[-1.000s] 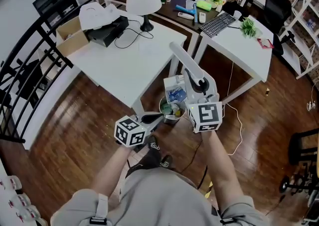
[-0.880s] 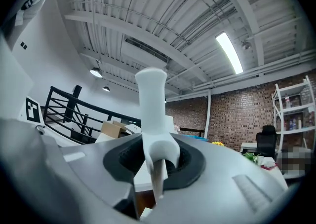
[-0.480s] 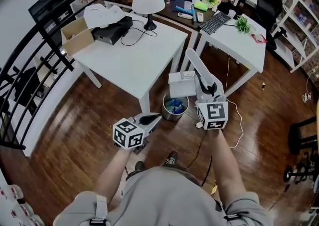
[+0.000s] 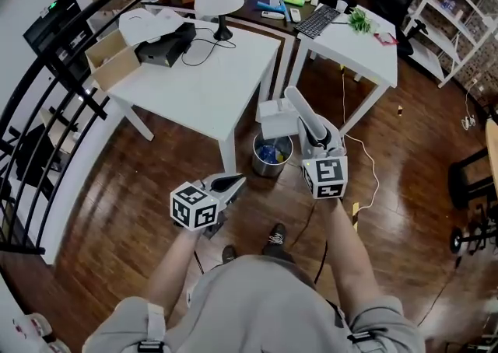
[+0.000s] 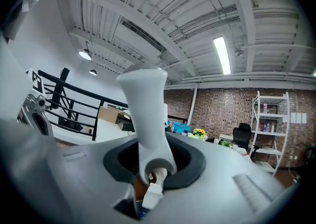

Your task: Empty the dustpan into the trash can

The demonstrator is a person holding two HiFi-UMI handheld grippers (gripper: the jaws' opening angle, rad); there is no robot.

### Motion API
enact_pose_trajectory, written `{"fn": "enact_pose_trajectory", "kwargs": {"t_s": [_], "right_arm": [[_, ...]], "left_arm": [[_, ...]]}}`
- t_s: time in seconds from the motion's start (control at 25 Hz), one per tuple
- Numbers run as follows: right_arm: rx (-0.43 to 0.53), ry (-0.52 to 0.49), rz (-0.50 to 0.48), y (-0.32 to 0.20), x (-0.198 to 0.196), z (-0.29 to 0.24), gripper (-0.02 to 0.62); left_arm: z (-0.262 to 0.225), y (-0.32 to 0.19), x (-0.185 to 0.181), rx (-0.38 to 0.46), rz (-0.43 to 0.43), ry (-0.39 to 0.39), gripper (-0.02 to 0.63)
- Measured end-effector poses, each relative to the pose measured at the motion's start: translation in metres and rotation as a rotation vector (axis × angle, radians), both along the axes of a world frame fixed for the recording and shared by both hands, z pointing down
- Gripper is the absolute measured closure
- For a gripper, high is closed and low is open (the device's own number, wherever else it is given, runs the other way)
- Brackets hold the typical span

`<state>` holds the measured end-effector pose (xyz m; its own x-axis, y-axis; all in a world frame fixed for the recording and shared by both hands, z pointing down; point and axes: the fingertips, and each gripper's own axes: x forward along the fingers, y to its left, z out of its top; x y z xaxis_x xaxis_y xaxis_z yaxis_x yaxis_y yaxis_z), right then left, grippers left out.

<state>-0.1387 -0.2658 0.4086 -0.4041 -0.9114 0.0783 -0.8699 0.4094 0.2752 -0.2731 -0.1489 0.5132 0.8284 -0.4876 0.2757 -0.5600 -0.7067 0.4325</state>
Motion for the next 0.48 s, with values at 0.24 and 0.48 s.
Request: {"fn": "enact_pose_trajectory", "kwargs": {"t_s": [0.24, 0.48], "right_arm": [[-0.022, -0.008, 0.022, 0.013, 0.002, 0.002, 0.523], [-0.017, -0.011, 0.036, 0.008, 0.007, 0.0, 0.526]], "left_arm": [[-0.006, 0.015, -0.01, 0.013, 0.001, 0.007, 0.6], [-0.004, 0.019, -0.011, 0.006, -0.005, 0.0, 0.6]]}}
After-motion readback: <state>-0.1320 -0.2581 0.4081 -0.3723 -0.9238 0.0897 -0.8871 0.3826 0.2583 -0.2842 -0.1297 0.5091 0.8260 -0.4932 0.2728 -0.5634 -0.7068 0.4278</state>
